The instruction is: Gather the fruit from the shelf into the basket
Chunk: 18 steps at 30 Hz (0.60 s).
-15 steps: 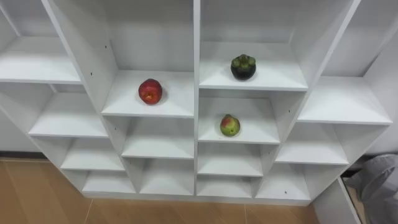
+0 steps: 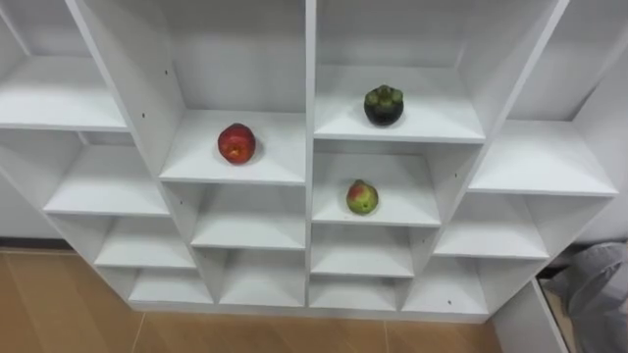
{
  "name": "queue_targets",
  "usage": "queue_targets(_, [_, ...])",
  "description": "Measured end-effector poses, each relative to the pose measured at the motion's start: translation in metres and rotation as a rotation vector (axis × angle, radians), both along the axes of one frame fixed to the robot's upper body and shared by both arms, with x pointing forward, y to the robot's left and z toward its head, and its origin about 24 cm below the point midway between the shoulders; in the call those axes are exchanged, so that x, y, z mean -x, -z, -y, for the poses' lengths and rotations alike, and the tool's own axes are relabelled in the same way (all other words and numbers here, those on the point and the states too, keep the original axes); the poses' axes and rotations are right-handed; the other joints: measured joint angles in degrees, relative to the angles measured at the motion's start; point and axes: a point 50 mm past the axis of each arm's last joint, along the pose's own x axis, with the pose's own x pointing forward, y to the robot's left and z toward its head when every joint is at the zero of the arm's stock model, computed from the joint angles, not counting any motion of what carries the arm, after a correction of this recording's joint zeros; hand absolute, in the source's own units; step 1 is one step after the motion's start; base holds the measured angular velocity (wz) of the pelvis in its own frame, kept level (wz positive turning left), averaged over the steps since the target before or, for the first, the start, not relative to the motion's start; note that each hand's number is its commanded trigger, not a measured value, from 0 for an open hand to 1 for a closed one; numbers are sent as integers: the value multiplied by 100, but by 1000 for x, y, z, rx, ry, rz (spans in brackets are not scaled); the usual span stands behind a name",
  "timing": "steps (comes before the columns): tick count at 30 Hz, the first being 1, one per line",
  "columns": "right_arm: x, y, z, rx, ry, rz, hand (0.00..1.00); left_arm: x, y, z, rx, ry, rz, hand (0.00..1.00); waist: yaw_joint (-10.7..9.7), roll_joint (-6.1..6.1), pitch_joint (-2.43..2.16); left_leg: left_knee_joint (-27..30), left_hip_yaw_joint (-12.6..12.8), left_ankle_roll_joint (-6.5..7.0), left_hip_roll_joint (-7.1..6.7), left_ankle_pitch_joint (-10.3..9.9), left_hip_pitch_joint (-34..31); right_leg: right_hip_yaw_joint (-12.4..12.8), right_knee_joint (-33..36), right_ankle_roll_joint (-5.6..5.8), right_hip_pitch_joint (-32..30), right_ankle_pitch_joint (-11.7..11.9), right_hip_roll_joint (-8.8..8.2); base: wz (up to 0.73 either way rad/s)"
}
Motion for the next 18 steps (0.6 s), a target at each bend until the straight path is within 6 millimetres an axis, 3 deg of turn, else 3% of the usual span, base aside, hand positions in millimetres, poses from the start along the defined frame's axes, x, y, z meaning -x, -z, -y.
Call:
queue_targets(6, [-9, -3, 7, 73, 43, 36, 0, 1, 0, -2, -28, -9, -7, 100, -27, -34, -6, 5, 2, 0, -2, 0, 4, 11, 30, -1, 21, 1, 0, 0])
queue_targets(12, [-61, -27, 25, 227, 98, 259, 0, -1, -3, -12, -67, -25, 0, 100, -88, -51, 4, 11, 13, 1, -3, 0, -3, 9, 71, 0, -28, -11, 0, -1])
queue_targets(16, [-109, -67, 29, 378, 17, 518, 0, -1, -4, -18, -80, -26, 1, 100, -35, -58, 13, 8, 81, 0, 1, 0, 1, 36, 84, -2, -61, -9, 4, -4])
queue_targets(18, [-128, -87, 27, 430, -17, 626, 0, -3, -4, -17, -78, -24, 5, 100, -19, -47, -16, 8, 112, 1, 2, 0, -25, 120, 96, -2, -103, -8, 12, -10])
